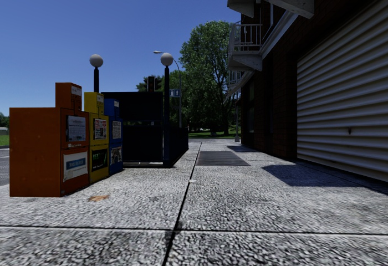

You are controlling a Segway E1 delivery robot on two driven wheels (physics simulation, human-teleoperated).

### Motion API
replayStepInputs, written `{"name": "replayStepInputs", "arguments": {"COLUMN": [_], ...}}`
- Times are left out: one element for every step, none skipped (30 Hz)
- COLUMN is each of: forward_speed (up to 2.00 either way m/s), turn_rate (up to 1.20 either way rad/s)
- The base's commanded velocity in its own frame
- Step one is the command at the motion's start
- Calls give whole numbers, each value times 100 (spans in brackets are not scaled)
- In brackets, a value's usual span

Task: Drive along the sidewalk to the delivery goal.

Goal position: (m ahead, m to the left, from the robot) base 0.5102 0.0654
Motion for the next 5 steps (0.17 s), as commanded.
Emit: {"name": "replayStepInputs", "arguments": {"forward_speed": [0, 0, 0, 0, 0], "turn_rate": [0, 0, 0, 0, 0]}}
